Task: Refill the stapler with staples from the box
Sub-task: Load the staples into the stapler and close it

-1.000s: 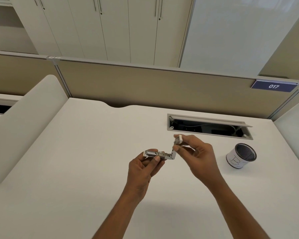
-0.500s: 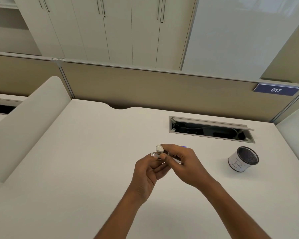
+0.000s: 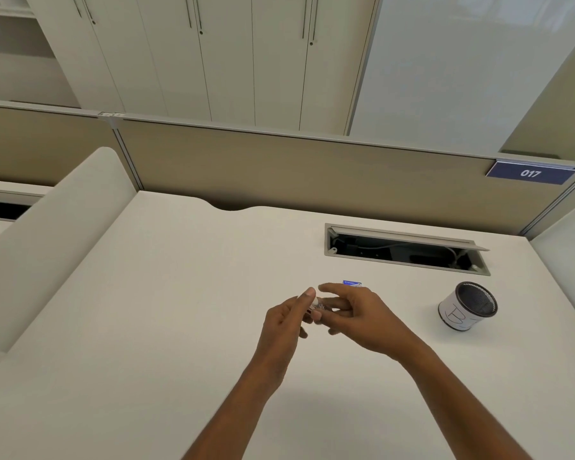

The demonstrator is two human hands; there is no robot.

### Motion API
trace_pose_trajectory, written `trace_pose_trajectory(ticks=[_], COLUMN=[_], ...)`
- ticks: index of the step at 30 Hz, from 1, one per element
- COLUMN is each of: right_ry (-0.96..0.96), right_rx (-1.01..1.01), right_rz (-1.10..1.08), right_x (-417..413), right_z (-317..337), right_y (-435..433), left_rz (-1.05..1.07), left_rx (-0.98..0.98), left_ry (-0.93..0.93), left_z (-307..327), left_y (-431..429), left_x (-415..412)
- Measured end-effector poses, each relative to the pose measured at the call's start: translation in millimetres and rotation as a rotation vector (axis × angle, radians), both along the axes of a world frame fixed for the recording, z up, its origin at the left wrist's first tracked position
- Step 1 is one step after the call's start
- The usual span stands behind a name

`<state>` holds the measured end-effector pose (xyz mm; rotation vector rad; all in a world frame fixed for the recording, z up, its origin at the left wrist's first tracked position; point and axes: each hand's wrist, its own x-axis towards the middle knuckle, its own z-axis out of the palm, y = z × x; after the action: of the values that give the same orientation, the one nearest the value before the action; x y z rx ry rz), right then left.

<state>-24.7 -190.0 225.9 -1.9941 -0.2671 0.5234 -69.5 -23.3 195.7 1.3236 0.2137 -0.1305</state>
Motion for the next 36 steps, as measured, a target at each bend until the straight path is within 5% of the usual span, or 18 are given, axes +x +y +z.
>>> trace_pose_trajectory(ticks=[7, 13, 18, 36], right_ry=[0.271, 0.098, -0.014, -0.117], right_rx=[0.207, 0.223, 0.146, 0.138], right_rz=[0.057, -0.096, 0.005, 0.114], right_x=[-1, -4, -4, -1], right_z=[6, -3, 0, -3], right_y=[-7, -8, -11, -12], left_rz=[-0.088, -0.026, -0.029, -0.113], left_rx=[0.076, -0.111, -0.216, -0.167], left_ry=[0.013, 0.011, -0.048, -0.133], left_z=[-1, -2, -6, -5], left_y=[-4, -2, 5, 12], left_x=[-2, -2, -2, -3])
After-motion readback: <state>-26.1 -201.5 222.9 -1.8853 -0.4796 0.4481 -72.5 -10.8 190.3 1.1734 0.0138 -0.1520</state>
